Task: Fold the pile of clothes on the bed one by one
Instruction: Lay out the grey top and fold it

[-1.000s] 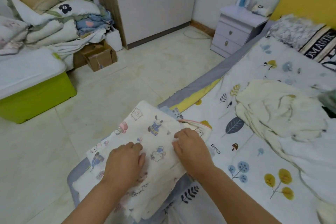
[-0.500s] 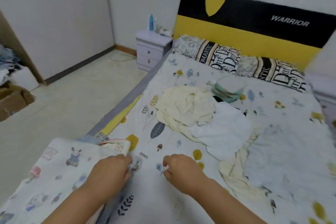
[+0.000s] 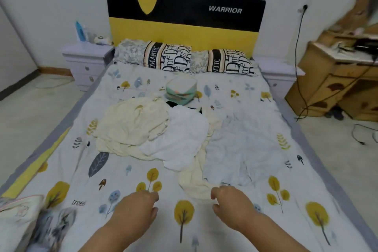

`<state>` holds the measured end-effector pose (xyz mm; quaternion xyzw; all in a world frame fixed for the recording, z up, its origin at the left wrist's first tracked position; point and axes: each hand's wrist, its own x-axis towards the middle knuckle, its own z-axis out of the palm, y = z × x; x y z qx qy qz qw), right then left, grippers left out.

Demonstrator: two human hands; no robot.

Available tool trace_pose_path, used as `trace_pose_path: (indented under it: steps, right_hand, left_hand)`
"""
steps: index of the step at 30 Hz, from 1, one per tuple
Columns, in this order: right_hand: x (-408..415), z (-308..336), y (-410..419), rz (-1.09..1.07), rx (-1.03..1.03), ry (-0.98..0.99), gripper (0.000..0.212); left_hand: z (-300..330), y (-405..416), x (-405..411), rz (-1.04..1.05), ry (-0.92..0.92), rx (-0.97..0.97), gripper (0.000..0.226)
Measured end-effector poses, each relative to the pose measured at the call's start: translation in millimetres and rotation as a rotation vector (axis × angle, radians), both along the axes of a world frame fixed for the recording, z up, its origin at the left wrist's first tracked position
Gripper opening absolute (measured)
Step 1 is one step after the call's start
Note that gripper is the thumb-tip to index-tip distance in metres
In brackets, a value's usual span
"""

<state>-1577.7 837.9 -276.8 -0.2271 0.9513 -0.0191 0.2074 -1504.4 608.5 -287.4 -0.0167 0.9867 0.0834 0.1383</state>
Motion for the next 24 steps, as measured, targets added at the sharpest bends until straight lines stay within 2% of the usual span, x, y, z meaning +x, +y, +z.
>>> trace_pose_path:
  steps: [6, 11, 17, 20, 24]
  right_hand:
    - [-40.3, -48.0, 88.9, -0.133, 0.071, -0.033, 0.031]
    - [-76.4, -96.4, 129.9, -0.197, 0.118, -0.032, 0.034]
    - [-125.7, -157.9, 134.9, -0.279, 0.053, 0.011, 0.053]
    - [-152.1, -188.7, 125.6, -0.351, -0.021, -0.003, 0.065]
    - [-187.6, -220.5, 107.2, -0.468, -0.119, 0.052, 0.074]
  left_hand:
    - [-47.1, 77.5, -69.0, -0.093, -0.063, -0.015, 0.03]
    - [-95.0, 121.1, -117.7, -0.13, -0.044, -0.04, 0.035]
    - [-151.8, 151.6, -179.9, -0.097, -0.026, -0.003, 0.04]
    - [-179.8, 158.3, -206.4, -0.028, -0.032, 0.034, 0.051]
    - [-215.4, 159.1, -232.2, -0.022, -0.081, -0.029, 0.064]
